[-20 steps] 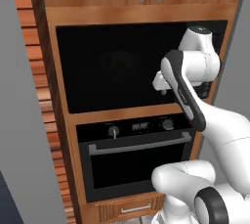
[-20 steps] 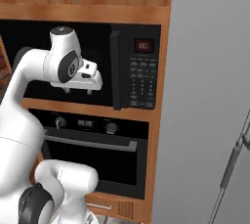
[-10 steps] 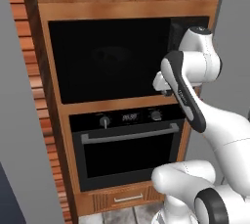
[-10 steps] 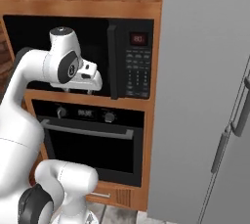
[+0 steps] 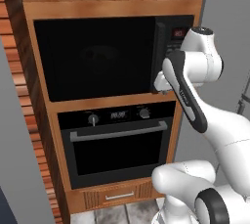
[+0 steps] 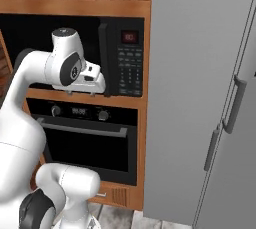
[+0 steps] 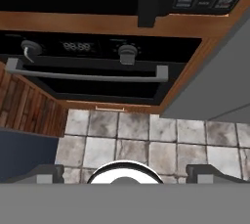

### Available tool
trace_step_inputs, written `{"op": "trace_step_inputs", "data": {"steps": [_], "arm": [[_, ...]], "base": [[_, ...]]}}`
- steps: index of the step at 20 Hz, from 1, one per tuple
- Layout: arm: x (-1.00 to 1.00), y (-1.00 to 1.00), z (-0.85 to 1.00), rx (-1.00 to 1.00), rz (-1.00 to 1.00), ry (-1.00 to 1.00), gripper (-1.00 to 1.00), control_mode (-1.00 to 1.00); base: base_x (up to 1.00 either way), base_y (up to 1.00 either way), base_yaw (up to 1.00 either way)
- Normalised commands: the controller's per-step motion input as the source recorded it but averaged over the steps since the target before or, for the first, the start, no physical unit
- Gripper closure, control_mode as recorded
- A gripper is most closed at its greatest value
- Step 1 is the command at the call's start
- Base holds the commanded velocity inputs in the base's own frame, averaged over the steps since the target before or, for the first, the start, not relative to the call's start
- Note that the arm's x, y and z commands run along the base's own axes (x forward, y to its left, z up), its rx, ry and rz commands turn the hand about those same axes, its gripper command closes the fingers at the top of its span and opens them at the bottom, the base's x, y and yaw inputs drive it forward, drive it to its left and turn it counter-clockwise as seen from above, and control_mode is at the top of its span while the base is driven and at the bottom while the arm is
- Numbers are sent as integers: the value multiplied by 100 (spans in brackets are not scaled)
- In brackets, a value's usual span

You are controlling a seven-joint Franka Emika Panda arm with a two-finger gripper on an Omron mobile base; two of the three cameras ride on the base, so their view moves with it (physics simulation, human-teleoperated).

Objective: The microwave is finished heating the chicken drumstick and squash. Take the bowl containing the food and place it on the dining counter.

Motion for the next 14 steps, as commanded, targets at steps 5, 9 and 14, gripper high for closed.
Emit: {"op": "trace_step_inputs", "data": {"steps": [5, 9, 14], "arm": [[0, 0, 2, 0, 0, -6, -100, -100], [16, -5, 20, 0, -1, -28, -100, -100], [64, -37, 12, 0, -9, -36, -100, -100]], "base": [[0, 0, 0], [0, 0, 0], [0, 0, 0]]}}
